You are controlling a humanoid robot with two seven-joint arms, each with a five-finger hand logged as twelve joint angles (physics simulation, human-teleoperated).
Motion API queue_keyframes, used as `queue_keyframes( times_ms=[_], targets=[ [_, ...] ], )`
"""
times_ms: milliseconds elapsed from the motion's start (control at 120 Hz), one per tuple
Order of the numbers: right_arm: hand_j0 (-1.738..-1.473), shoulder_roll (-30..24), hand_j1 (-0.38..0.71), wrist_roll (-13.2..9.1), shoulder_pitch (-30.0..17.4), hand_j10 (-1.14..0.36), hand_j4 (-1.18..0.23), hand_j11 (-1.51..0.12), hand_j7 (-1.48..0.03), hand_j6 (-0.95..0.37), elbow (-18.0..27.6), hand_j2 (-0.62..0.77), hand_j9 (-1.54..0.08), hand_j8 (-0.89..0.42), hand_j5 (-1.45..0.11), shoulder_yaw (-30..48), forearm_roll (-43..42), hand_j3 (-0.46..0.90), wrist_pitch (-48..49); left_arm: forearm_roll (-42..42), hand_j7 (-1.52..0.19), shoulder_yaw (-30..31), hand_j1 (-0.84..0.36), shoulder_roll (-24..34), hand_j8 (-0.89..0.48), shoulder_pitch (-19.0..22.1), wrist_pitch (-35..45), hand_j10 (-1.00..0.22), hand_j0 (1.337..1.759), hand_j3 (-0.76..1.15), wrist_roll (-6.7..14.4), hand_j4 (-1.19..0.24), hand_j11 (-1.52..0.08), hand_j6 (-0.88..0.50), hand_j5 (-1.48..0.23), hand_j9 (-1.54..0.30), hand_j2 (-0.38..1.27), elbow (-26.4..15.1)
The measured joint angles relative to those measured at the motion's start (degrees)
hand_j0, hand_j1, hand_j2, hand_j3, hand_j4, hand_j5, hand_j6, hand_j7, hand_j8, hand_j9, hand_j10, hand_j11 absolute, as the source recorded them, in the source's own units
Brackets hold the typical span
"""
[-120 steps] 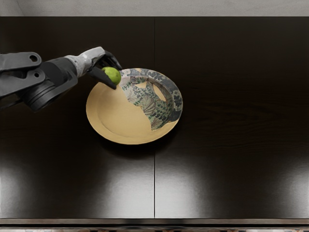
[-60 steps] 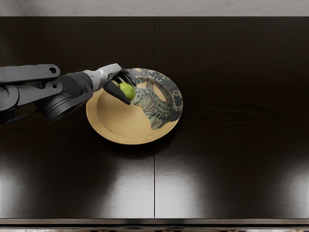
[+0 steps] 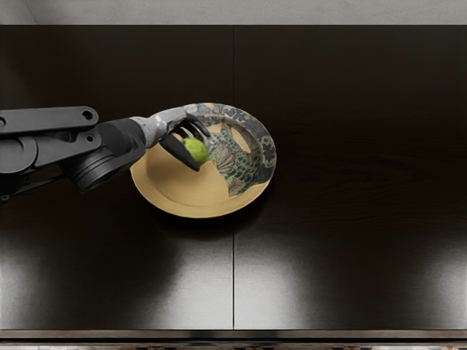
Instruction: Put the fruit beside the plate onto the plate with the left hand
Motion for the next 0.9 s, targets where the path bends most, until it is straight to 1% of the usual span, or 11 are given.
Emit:
queue_keyframes(
  times_ms=[67, 150, 258, 317, 400, 458, 542, 658, 775, 817, 900],
  targets=[
    [-1.658, 0.0, -0.35, 0.0, 0.0, 0.0, 0.0, 0.0, 0.0, 0.0, 0.0, 0.0, 0.0, 0.0, 0.0, 0.0, 0.0, 0.0, 0.0, 0.0, -0.44, 0.0, -0.03, 0.0, -0.28, -0.4, 0.0, -0.34, 1.658, 0.0, 0.0, -0.33, -0.44, -0.28, -0.45, -0.44, 0.15, 0.0],
    [-1.658, 0.0, -0.35, 0.0, 0.0, 0.0, 0.0, 0.0, 0.0, 0.0, 0.0, 0.0, 0.0, 0.0, 0.0, 0.0, 0.0, 0.0, 0.0, 0.1, -0.3, -0.2, 0.09, 0.0, -0.19, -2.2, 0.0, -0.23, 1.658, 0.0, 0.1, -0.22, -0.29, -0.19, -0.3, -0.29, 0.1, -0.1],
    [-1.658, 0.0, -0.35, 0.0, 0.0, 0.0, 0.0, 0.0, 0.0, 0.0, 0.0, 0.0, 0.0, 0.0, 0.0, 0.0, 0.0, 0.0, 0.0, 0.1, -0.17, -0.6, 0.2, 0.1, -0.11, -4.2, -0.1, -0.13, 1.658, 0.0, 0.2, -0.13, -0.17, -0.11, -0.17, -0.17, 0.06, -0.2],
    [-1.658, 0.0, -0.35, 0.0, 0.0, 0.0, 0.0, 0.0, 0.0, 0.0, 0.0, 0.0, 0.0, 0.0, 0.0, 0.0, 0.0, 0.0, 0.0, 0.1, -0.13, -0.9, 0.24, 0.8, -0.08, -4.9, -1.7, -0.1, 1.658, 0.0, 0.1, -0.1, -0.13, -0.08, -0.13, -0.13, 0.05, -0.2],
    [-1.658, 0.0, -0.35, 0.0, 0.0, 0.0, 0.0, 0.0, 0.0, 0.0, 0.0, 0.0, 0.0, 0.0, 0.0, 0.0, 0.0, 0.0, 0.0, -0.1, -0.09, -1.8, 0.27, 3.4, -0.06, -5.2, -5.7, -0.07, 1.658, 0.0, 0.0, -0.07, -0.09, -0.06, -0.09, -0.09, 0.03, -0.2],
    [-1.658, 0.0, -0.35, 0.0, 0.0, 0.0, 0.0, 0.0, 0.0, 0.0, 0.0, 0.0, 0.0, 0.0, 0.0, 0.0, 0.0, 0.0, 0.0, -1.5, -0.07, -2.3, 0.29, 7.5, -0.04, -5.7, -9.1, -0.05, 1.658, 0.0, 0.0, -0.05, -0.06, -0.04, -0.07, -0.06, 0.02, -0.2],
    [-1.658, 0.0, -0.35, 0.0, 0.0, 0.0, 0.0, 0.0, 0.0, 0.0, 0.0, 0.0, 0.0, 0.0, 0.0, 0.0, 0.0, 0.0, 0.0, -6.3, -0.04, -3.0, 0.31, 12.1, -0.03, -5.7, -14.3, -0.03, 1.658, 0.0, -0.1, -0.03, -0.04, -0.03, -0.04, -0.04, 0.02, -0.3],
    [-1.658, 0.0, -0.35, 0.0, 0.0, 0.0, 0.0, 0.0, 0.0, 0.0, 0.0, 0.0, 0.0, 0.0, 0.0, 0.0, 0.0, 0.0, 0.0, -15.0, -0.02, -3.9, 0.33, 20.5, -0.02, -5.2, -20.9, -0.02, 1.658, 0.0, -0.1, -0.02, -0.02, -0.02, -0.02, -0.02, 0.01, -0.3],
    [-1.658, 0.0, -0.35, 0.0, 0.0, 0.0, 0.0, 0.0, 0.0, 0.0, 0.0, 0.0, 0.0, 0.0, 0.0, 0.0, 0.0, 0.0, 0.0, -19.0, -0.01, -4.3, 0.34, 28.7, -0.01, -4.7, -26.2, -0.01, 1.658, 0.0, -0.1, -0.01, -0.01, -0.01, -0.01, -0.01, 0.01, -0.3],
    [-1.658, 0.0, -0.35, 0.0, 0.0, 0.0, 0.0, 0.0, 0.0, 0.0, 0.0, 0.0, 0.0, 0.0, 0.0, 0.0, 0.0, 0.0, 0.0, -19.6, -0.01, -4.4, 0.34, 29.9, -0.01, -4.6, -28.0, -0.01, 1.658, 0.0, -0.1, -0.01, -0.01, -0.01, -0.01, -0.01, 0.0, -0.3],
    [-1.658, 0.0, -0.35, 0.0, 0.0, 0.0, 0.0, 0.0, 0.0, 0.0, 0.0, 0.0, 0.0, 0.0, 0.0, 0.0, 0.0, 0.0, 0.0, -20.3, -0.01, -4.4, 0.34, 30.6, -0.01, -4.3, -30.2, -0.01, 1.658, 0.0, -0.1, -0.01, -0.01, -0.01, -0.01, -0.01, 0.0, -0.2]
  ],
)
